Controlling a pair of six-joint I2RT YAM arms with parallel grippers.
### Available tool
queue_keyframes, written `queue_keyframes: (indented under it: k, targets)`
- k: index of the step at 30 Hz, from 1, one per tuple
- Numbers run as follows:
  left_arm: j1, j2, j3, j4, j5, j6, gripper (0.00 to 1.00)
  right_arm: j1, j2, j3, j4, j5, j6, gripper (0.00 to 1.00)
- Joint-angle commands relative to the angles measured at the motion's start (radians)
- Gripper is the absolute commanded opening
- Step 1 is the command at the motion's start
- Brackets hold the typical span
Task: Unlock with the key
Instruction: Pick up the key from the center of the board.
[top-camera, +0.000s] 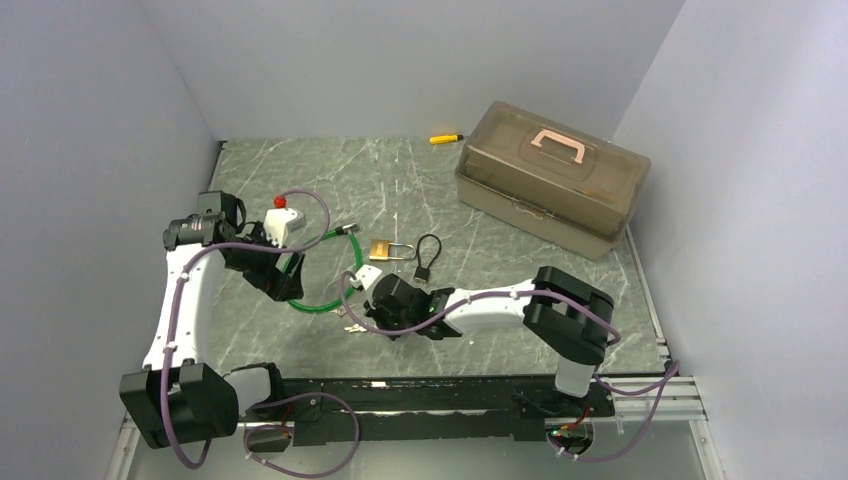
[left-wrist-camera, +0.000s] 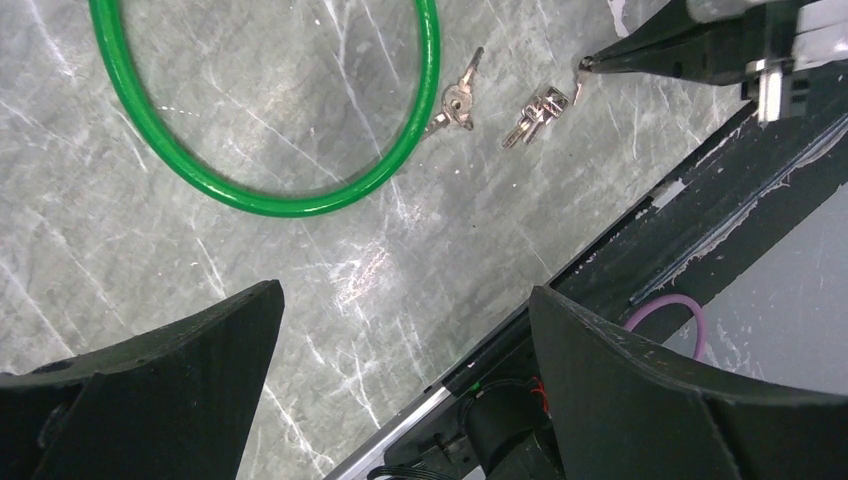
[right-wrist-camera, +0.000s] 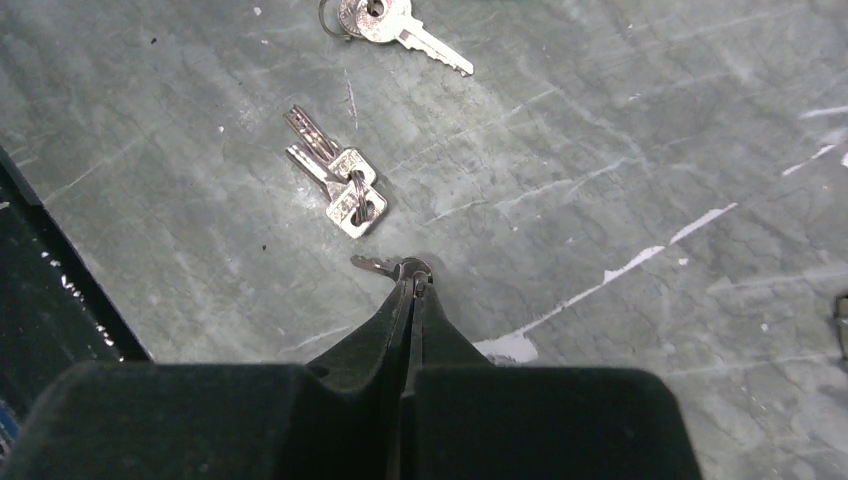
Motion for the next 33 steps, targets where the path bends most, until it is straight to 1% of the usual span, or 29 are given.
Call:
queue_keyframes:
  k: [1, 7, 11, 14, 17, 20, 24, 27, 30, 31, 33]
  targets:
    - [0.006, -0.016, -0.023, 0.0, 0.03, 0.013, 0.99, 0.005, -0.1, 0.0, -0.015, 0.012, -0.005, 0.0]
    - [0.004, -0.012, -0.075, 0.043, 0.13, 0.004, 0.99, 0.005, -0.18, 0.006, -0.047, -0.005, -0.003, 0.0]
    - [0.003, 0.001, -0.078, 0.079, 0.244, -0.027, 0.99, 0.005, -0.223, 0.019, -0.065, -0.001, -0.003, 0.0]
    - [-0.009, 0.015, -0.062, 0.076, 0.312, -0.026, 1.0, 0.006, -0.251, 0.038, -0.098, 0.008, -0.001, 0.0]
    - [-0.03, 0.039, -0.034, 0.074, 0.342, -0.035, 0.99, 0.005, -0.281, 0.062, -0.098, 0.03, 0.002, 0.0]
    - [-0.053, 0.059, -0.018, 0.113, 0.346, -0.129, 0.99, 0.006, -0.308, 0.079, -0.076, 0.03, 0.0, 0.0]
    - [-0.1, 0.053, -0.012, 0.125, 0.391, -0.149, 1.0, 0.006, -0.322, 0.123, -0.075, 0.041, -0.001, 0.0]
    - [-0.119, 0.011, -0.019, 0.126, 0.429, -0.135, 0.99, 0.008, -0.334, 0.158, -0.077, 0.039, -0.011, 0.0]
    - [-0.119, -0.009, -0.009, 0.082, 0.487, -0.09, 0.99, 0.01, -0.346, 0.188, -0.084, 0.035, -0.02, 0.0]
    - [-0.119, -0.007, 0.0, 0.048, 0.513, -0.056, 0.98, 0.009, -0.349, 0.195, -0.082, 0.031, -0.025, 0.0]
    - [-0.12, 0.008, 0.026, -0.022, 0.537, 0.01, 0.93, 0.008, -0.351, 0.211, -0.088, 0.027, -0.032, 0.0]
